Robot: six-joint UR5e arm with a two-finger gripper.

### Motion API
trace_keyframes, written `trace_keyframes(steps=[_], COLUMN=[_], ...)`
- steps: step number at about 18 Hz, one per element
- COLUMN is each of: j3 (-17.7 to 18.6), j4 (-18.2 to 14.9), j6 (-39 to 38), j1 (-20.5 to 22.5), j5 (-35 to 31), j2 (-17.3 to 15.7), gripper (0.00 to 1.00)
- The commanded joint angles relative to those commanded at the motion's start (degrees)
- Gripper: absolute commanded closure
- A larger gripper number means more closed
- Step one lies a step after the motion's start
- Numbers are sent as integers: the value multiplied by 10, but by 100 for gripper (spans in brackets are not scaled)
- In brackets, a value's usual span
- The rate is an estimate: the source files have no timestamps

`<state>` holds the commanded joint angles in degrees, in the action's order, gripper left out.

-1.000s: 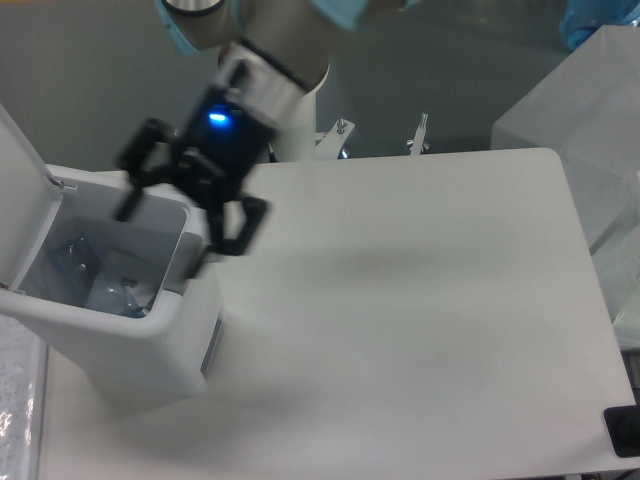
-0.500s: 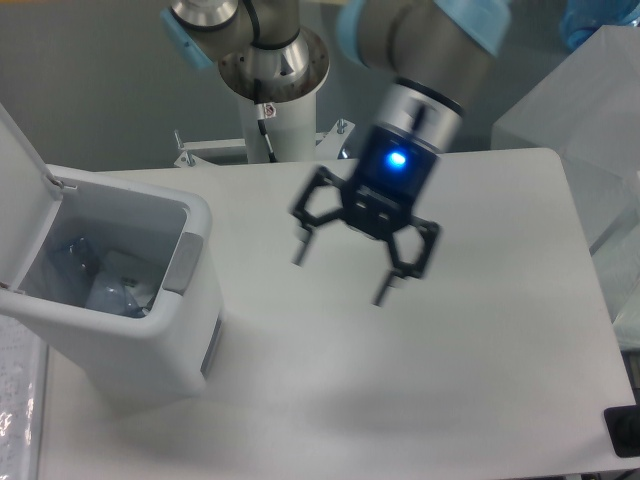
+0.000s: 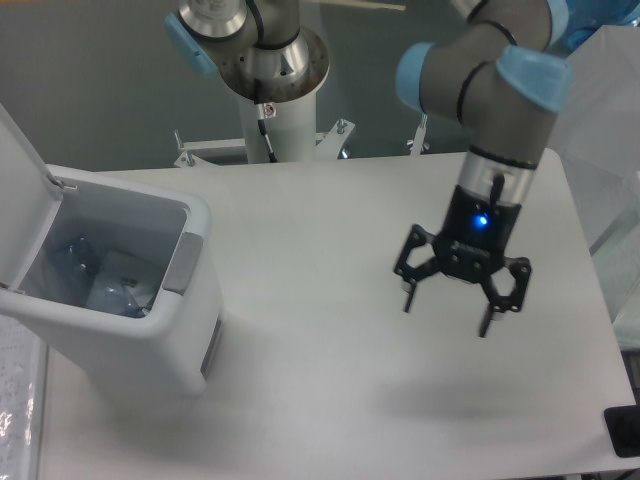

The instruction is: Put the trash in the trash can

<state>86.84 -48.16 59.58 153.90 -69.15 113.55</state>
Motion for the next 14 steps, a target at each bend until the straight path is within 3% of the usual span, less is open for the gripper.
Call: trace_keyframes(steps=[4,9,14], j3=[-11,-47,-47], j4=[-9,-100,-116], j6=[67,162,199], j1=[-5,-25,-25], j5=[-19,-115,-165], j2=[5,12,12], gripper=[0,0,0])
